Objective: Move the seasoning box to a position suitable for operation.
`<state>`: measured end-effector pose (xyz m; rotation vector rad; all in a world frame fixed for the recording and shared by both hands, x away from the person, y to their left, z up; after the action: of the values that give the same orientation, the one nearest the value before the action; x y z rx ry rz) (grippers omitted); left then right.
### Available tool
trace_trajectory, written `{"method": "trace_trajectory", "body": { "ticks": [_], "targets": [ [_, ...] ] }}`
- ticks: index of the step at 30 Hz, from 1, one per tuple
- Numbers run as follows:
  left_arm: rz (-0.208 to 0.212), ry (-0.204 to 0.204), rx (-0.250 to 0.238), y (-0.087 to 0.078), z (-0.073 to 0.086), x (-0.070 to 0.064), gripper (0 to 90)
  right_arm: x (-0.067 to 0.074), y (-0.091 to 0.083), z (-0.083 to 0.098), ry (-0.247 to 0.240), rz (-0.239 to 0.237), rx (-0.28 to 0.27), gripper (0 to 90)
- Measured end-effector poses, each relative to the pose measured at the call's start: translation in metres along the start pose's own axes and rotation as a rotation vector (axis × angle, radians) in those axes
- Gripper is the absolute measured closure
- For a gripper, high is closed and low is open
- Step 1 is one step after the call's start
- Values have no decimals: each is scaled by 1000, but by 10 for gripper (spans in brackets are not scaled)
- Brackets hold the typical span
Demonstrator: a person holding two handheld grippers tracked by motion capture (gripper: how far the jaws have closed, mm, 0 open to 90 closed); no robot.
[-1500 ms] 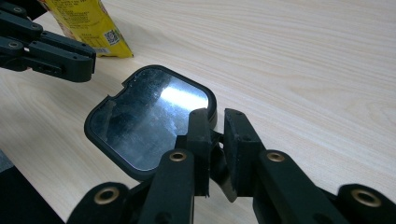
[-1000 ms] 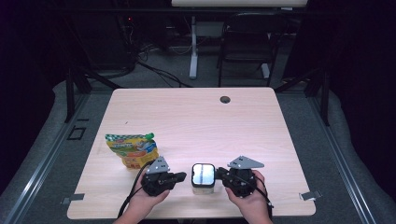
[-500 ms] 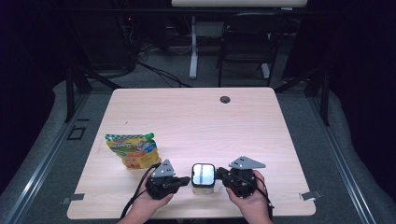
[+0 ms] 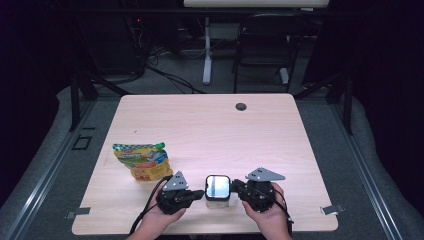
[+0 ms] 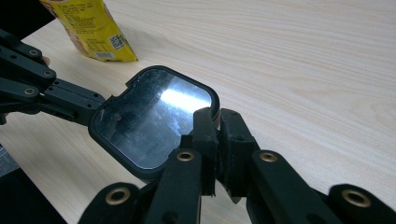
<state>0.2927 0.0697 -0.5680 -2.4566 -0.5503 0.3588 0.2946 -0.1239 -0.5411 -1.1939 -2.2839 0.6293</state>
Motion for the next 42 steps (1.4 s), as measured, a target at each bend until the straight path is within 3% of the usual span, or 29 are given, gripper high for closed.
{"method": "trace_trajectory", "body": {
  "ticks": [22,28,33,38,42],
  "targets": [
    [11,3,-28,-5,-5,-1,900,-1,-1,1,6,-4,-1,853],
    [7,6,-33,-6,-6,-1,899,0,-1,1,-12,11,-10,846],
    [5,8,-36,-7,-8,-2,899,-1,0,2,-11,-11,-11,798],
    [9,7,-42,-8,-10,-2,899,0,-2,3,-25,-5,-8,783],
    [14,12,-48,-7,-12,-2,898,2,-3,4,-38,-20,-8,717]
  ]
}}
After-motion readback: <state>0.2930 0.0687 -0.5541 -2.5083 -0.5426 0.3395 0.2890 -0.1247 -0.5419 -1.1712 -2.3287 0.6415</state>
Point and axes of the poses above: each handheld gripper's, and its own axes: y roughly forward along the jaws, z roughly out of its underside, x roughly to its left, the point moved 6 cm from there along y, roughly forward along the jaws, and after that the axes turned 4 degrees about y, right-handed, at the moved point
